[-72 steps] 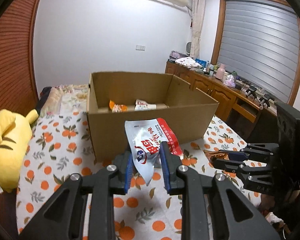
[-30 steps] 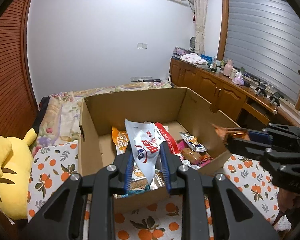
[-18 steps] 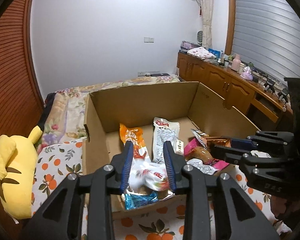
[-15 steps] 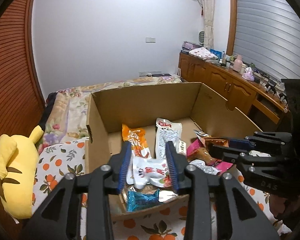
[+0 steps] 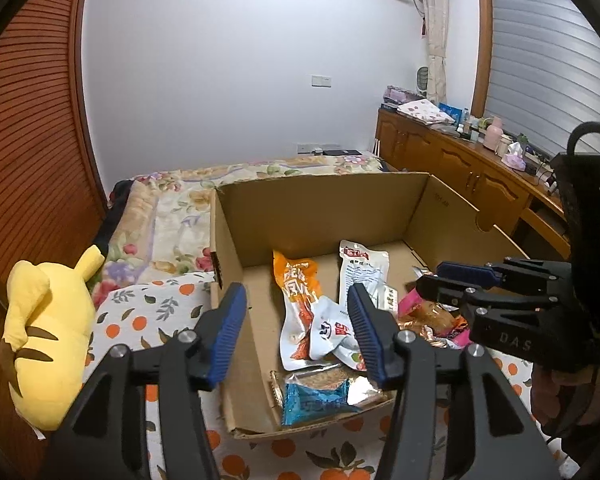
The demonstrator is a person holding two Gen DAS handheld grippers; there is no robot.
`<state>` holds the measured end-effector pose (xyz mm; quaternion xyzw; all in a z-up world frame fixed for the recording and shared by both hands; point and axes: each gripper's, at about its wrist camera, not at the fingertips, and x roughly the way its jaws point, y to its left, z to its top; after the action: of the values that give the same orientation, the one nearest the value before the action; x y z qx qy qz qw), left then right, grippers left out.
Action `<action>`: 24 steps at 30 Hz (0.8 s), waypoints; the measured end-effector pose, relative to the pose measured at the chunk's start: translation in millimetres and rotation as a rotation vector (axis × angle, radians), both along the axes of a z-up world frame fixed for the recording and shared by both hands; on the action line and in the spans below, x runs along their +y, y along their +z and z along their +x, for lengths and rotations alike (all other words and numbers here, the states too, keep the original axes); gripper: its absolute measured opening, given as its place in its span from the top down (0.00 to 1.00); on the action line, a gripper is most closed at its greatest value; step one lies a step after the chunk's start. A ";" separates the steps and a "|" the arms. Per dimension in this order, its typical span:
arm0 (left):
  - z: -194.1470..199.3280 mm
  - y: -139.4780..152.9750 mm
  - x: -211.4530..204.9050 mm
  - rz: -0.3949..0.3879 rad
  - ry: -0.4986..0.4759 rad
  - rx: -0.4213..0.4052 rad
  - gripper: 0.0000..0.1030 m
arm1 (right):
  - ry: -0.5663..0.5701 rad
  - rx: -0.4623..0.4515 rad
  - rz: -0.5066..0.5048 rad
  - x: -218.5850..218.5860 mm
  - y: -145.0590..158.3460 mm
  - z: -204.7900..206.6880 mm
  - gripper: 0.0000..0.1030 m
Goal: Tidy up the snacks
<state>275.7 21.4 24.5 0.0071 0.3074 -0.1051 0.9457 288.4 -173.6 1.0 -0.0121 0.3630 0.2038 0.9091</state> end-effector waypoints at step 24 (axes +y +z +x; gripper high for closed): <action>-12.7 -0.8 -28.4 0.035 0.001 -0.049 0.10 | -0.104 -0.095 -0.046 -24.2 4.4 -12.1 0.15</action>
<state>263.0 -7.0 23.7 0.0262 0.2861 -0.0991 0.9527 276.3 -197.8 5.4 -0.0238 0.3241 0.1469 0.9342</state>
